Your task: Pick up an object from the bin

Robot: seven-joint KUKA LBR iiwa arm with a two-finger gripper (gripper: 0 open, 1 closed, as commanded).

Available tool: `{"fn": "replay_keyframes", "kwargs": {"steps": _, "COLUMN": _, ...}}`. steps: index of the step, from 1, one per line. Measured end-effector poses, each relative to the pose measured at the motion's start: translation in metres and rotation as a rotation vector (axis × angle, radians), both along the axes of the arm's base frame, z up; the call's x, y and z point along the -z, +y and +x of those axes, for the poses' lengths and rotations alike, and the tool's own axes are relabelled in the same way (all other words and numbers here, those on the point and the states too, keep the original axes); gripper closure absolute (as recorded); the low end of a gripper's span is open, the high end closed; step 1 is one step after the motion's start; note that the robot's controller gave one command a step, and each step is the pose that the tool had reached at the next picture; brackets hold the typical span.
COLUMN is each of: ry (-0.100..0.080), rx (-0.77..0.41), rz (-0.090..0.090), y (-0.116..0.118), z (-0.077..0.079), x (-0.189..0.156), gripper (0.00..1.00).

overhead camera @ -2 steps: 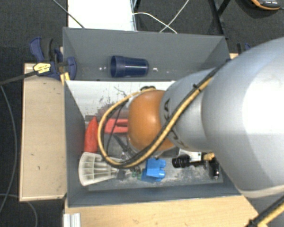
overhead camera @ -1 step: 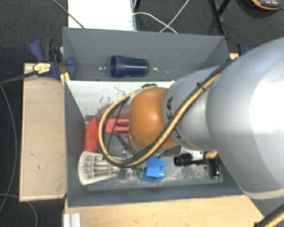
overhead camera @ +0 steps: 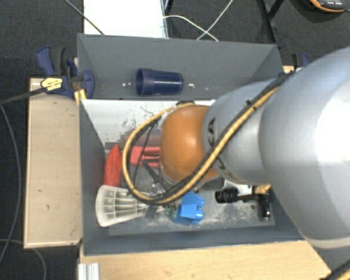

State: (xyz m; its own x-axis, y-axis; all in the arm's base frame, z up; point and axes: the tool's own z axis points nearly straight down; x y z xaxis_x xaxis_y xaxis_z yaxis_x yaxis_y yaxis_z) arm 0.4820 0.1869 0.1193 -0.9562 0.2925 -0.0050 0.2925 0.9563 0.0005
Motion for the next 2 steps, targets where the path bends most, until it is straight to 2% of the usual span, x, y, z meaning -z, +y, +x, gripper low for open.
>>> {"fn": "replay_keyframes", "kwargs": {"steps": 2, "ry": -0.001, "rx": -0.002, "rz": 0.001, "y": 0.000, "z": 0.000, "x": -0.029, "gripper": 1.00}}
